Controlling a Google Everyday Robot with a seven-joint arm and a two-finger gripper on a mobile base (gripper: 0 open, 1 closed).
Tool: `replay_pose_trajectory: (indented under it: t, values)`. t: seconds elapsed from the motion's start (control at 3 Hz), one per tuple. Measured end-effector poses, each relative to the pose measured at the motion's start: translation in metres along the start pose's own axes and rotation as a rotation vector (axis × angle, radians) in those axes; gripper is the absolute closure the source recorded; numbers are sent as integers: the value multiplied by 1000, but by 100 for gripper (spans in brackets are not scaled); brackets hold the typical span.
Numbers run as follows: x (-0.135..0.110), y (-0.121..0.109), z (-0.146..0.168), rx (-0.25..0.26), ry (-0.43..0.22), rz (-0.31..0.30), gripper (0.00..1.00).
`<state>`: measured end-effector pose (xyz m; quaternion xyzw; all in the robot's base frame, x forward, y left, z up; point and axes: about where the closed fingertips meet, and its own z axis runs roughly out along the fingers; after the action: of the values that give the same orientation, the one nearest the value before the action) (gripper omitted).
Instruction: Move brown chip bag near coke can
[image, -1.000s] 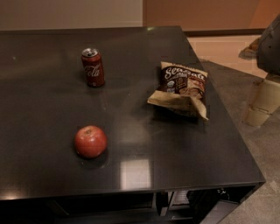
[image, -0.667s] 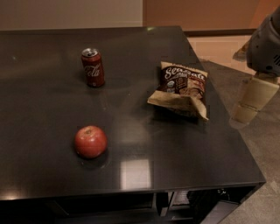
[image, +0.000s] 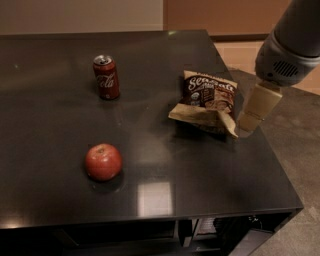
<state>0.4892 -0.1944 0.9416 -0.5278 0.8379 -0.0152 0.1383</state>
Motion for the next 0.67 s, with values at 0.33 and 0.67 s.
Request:
replay_pose_trajectory:
  t: [0.33,0.67]
  values:
    - [-12,-8,18,15,-22,77,0]
    - [-22,-14,39,19,-43,129,0]
